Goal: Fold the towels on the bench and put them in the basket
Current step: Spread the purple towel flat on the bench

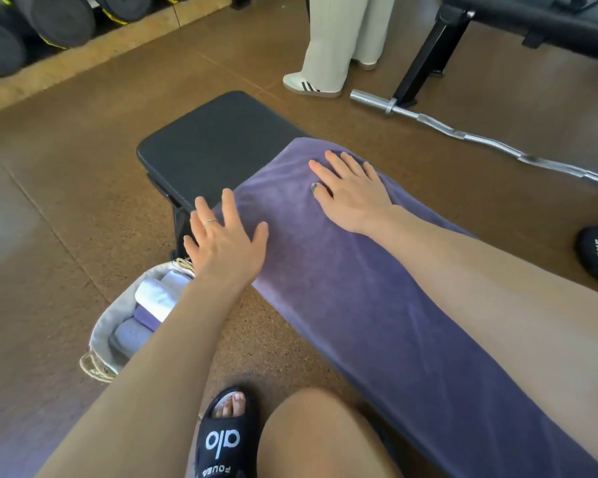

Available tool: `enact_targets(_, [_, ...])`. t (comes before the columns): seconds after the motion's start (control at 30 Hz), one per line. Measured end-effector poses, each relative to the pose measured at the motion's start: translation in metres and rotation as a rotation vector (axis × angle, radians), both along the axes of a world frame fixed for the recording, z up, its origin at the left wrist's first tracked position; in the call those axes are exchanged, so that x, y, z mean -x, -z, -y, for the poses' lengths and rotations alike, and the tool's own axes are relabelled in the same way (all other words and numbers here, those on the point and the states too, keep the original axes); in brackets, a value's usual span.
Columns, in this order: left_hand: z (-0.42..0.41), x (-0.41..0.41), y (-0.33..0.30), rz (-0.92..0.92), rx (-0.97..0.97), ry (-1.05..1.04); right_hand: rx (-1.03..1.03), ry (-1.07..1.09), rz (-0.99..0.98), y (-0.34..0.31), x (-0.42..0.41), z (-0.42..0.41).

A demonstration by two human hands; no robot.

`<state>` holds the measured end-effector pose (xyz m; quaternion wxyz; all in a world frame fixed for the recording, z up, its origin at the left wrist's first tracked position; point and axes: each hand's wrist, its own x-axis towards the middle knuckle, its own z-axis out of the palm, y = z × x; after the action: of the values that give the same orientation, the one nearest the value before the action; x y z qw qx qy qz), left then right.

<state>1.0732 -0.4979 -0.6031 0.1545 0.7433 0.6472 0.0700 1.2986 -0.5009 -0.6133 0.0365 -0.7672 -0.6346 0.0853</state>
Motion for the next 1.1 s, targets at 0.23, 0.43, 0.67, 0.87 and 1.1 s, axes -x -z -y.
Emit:
enact_targets(0.23, [0.016,-0.03,0.012,-0.191,0.016,0.232,-0.024,0.155,-0.209,-0.014,-0.014,-0.026])
enact_targets(0.43, [0.014,-0.027,0.014,-0.178,0.007,0.226,-0.047,0.433,-0.584,-0.033,-0.031,-0.058])
enact_targets(0.67, [0.014,-0.028,0.014,-0.185,0.011,0.229,-0.268,0.475,-0.76,-0.035,-0.032,-0.083])
enact_targets(0.87, [0.014,-0.028,0.016,-0.194,0.009,0.233,-0.349,0.415,-0.585,-0.038,-0.03,-0.092])
enact_targets(1.1, [0.008,-0.028,0.012,-0.233,0.067,0.251,-0.249,0.372,-0.227,-0.007,-0.025,-0.089])
